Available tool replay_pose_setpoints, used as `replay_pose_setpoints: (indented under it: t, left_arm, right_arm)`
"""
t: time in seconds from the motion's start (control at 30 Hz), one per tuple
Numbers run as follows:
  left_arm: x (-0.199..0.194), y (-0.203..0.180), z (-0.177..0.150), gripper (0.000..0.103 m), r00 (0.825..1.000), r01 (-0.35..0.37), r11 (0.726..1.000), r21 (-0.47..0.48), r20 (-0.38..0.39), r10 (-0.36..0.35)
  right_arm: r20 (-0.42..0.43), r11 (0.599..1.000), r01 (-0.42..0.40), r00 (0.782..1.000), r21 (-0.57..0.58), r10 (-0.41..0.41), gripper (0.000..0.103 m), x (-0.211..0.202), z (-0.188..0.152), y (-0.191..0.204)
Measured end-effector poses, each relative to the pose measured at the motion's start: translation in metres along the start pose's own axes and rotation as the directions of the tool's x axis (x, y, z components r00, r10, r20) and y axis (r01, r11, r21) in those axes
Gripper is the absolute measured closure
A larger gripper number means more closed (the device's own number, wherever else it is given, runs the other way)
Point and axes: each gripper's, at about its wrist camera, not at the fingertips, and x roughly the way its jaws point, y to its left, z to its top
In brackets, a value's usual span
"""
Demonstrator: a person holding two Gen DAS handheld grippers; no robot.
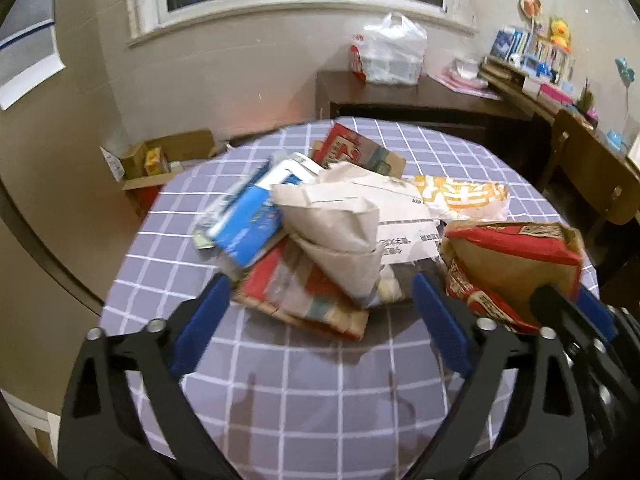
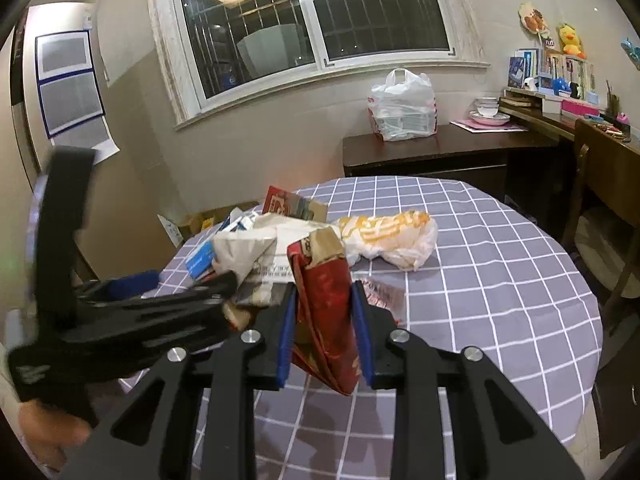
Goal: Collect trash
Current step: 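Grasp the red paper bag with right gripper while left grasps white paper bag, then carry both bags over the blue bin and open both grippers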
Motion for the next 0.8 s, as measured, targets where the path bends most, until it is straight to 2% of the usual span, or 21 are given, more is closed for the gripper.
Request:
replay_pose_setpoints:
  t: [0.1, 0.13, 0.17, 0.27, 0.6, 0.8]
  left_arm:
    - [0.021, -0.005, 0.005, 0.034, 0.999, 0.001, 1.000, 0.001, -0.049, -0.001]
    - [0.027, -0.006, 0.006, 0.055, 0.998, -0.002, 1.000, -0.001, -0.061, 0.002]
    - [0.031, -0.006, 0.007, 0.071, 0.997, -0.004, 1.000, -0.010, -0.072, 0.003]
    - [0.019, -0.003, 0.006, 0.074, 0.999, 0.023, 0.998, -0.050, -0.041, -0.025]
    - [-0.055, 0.013, -0.009, 0.077, 0.993, 0.025, 0.996, -0.081, 0.114, -0.016]
    - [-0.106, 0.053, -0.026, 0.077, 0.979, -0.053, 0.989, -0.139, 0.188, 0.079]
  right_arm:
    - [0.000, 1.000, -0.004, 1.000, -0.004, 0.004, 0.077, 0.002, 0.004, 0.000]
    - [0.001, 1.000, -0.005, 1.000, -0.005, 0.005, 0.077, 0.002, 0.005, 0.000]
    - [0.002, 1.000, -0.004, 1.000, -0.007, 0.004, 0.077, 0.002, 0.005, 0.001]
    - [0.012, 1.000, -0.001, 1.000, -0.011, 0.001, 0.077, -0.001, 0.007, 0.000]
    - [0.091, 0.999, -0.022, 0.996, -0.031, 0.025, 0.079, -0.041, 0.017, 0.019]
    - [0.122, 0.995, -0.054, 0.990, -0.087, 0.065, 0.079, -0.068, 0.021, 0.061]
